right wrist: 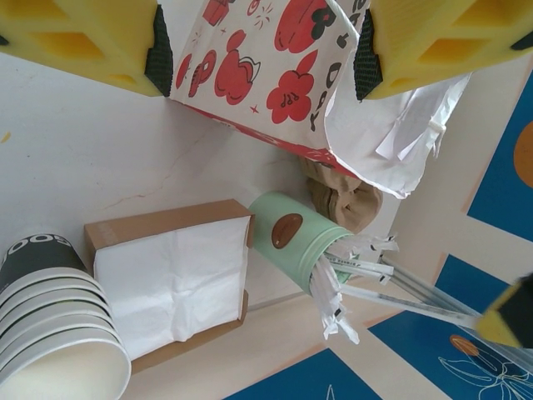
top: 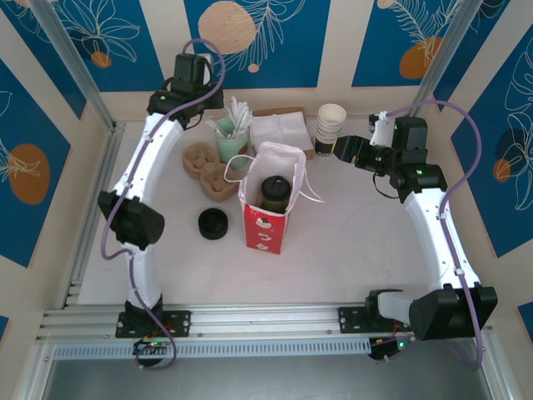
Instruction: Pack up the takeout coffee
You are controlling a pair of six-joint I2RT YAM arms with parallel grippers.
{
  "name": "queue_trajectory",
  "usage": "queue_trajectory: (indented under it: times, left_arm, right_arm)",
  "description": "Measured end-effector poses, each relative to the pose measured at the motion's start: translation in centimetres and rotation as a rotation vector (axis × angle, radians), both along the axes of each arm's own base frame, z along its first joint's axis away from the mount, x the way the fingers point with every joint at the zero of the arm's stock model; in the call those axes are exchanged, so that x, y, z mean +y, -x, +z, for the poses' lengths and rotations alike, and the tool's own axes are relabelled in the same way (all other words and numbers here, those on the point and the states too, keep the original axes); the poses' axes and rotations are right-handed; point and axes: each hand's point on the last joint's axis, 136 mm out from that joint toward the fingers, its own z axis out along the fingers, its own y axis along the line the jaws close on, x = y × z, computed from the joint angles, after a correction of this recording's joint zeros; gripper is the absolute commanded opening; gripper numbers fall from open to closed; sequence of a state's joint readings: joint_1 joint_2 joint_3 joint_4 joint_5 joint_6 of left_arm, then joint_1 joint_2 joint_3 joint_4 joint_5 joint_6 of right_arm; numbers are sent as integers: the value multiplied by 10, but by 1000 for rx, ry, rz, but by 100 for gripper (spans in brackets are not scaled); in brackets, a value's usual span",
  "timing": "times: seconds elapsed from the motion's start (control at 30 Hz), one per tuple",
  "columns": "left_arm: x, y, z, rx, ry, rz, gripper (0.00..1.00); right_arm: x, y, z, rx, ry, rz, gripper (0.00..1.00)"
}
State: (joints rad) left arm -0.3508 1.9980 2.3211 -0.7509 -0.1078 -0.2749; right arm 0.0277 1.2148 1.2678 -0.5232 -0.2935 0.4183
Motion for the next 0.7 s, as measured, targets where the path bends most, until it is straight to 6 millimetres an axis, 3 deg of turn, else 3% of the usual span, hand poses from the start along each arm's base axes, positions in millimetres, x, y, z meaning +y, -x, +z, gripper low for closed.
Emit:
queue_trajectory:
  times: [0.17, 0.33, 0.53, 0.7]
  left_arm:
    - [-6, 50, 68, -116, 7, -67, 5]
    - [-23, 107, 121, -218, 20, -175, 6]
    - [-52, 176, 160, -295, 61, -368, 9]
    - [-77, 224, 163, -279, 66, -513, 8]
  right_arm:
    - [-1, 0, 0, -1, -1, -1, 62]
    - [-1, -2, 5, -14, -5, -3, 62]
    - [-2, -3, 9, -27, -12, -4, 62]
    - [-2, -3, 10, -27, -18, -9, 61]
